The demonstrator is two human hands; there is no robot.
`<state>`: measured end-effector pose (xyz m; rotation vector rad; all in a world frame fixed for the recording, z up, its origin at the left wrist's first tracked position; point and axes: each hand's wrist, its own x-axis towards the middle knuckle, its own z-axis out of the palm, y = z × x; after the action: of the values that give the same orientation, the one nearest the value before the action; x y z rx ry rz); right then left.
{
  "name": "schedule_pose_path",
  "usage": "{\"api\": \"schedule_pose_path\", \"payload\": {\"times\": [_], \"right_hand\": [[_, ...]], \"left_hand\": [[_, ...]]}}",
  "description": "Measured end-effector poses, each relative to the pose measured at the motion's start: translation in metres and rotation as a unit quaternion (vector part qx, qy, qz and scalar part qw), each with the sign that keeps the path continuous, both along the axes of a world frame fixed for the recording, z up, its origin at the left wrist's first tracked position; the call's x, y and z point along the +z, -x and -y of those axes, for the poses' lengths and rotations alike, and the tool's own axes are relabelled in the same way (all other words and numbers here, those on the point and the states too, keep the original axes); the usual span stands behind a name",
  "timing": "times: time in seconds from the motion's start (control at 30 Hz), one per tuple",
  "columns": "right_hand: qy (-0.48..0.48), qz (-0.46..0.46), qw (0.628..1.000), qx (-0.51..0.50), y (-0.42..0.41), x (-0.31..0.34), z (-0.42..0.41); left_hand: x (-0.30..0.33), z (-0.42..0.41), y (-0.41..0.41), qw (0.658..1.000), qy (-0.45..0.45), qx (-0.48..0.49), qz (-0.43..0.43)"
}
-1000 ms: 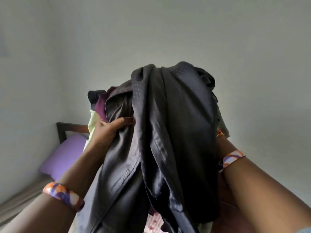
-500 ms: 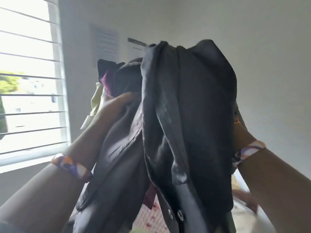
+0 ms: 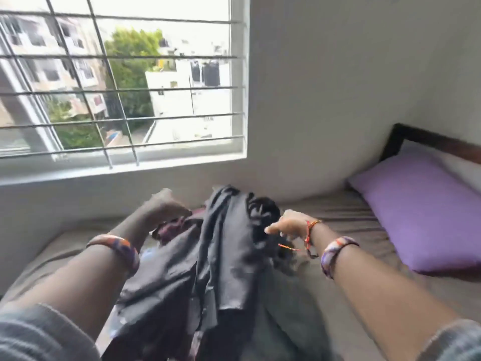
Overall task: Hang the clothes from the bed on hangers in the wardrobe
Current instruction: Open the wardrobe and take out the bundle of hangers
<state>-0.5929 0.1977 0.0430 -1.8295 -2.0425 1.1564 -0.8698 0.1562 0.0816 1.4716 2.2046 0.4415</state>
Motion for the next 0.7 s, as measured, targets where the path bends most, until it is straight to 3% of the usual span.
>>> {"api": "schedule_pose_path", "payload": {"times": [0.1, 0.3, 0.4, 0.53, 0.7], "right_hand": [[0.102, 0.014, 0.993, 0.058, 0.014, -0.04, 0.019], [0.049, 0.117, 0.988, 0.092, -0.013, -0.029, 0.047], [0.0, 0.135, 0.991, 0.023, -0.06, 0.001, 0.063], [-0.055, 0.16, 0.977, -0.127, -0.152, 0.042, 0.104], [-0.077, 0.225, 0.924, -0.3, -0.258, 0.087, 0.203]], "left_hand": [[-0.026, 0.023, -0.014, 0.991, 0.085, -0.107, -0.013], [-0.033, 0.01, -0.109, 0.915, 0.19, -0.343, -0.1], [-0.024, -0.008, -0.179, 0.865, 0.126, -0.458, -0.162], [0.009, -0.001, -0.29, 0.808, 0.004, -0.575, -0.132], [0.054, 0.066, -0.423, 0.667, -0.075, -0.733, -0.106]]}}
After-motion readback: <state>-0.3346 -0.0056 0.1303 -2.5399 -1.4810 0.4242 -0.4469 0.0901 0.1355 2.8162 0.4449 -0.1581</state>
